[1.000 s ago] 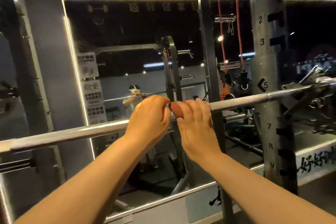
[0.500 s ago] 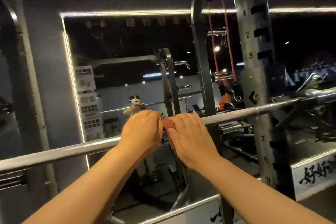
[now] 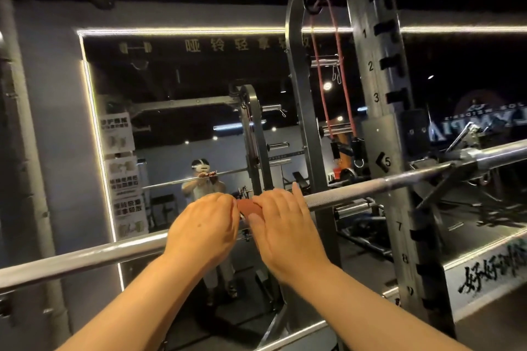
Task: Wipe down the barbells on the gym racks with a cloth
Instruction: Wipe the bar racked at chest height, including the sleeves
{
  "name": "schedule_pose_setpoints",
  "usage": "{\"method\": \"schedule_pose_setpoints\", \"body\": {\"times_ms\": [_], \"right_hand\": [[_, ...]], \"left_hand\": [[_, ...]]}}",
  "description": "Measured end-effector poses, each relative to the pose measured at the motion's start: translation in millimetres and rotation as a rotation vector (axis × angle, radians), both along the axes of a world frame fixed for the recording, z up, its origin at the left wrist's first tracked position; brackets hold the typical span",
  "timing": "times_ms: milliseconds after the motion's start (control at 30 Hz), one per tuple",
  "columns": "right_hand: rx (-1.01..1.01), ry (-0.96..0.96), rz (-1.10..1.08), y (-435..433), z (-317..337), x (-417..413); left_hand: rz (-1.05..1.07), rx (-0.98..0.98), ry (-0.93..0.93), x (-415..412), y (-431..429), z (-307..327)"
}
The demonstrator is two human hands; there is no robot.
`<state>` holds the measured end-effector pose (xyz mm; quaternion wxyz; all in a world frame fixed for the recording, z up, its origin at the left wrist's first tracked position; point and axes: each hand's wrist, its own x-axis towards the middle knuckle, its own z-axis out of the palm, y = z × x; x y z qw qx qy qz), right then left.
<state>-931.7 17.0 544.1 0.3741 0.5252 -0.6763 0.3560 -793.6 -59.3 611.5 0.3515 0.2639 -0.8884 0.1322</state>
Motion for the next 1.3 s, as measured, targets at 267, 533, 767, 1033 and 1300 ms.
{"method": "schedule_pose_setpoints", "body": {"times_ms": [267,533,767,1033,1300], "right_hand": [[-0.055,0.046,-0.008,-4,-18,8],[-0.13,0.0,0.016,-8,14,7],[-0.177,0.102,0.039,-15,-27,7],[-0.209,0.283,-0.1,-3,-21,-45],[-0.228,0.5,-0.184,-11,-25,-55]], "left_hand": [[0.013,-0.036,0.005,-1,0,-3],[0.025,-0.047,-0.002,-1,1,1],[0.038,-0.058,-0.015,-6,0,2],[0.007,0.086,-0.075,10,6,9],[0.049,0.097,-0.102,3,6,8]]}}
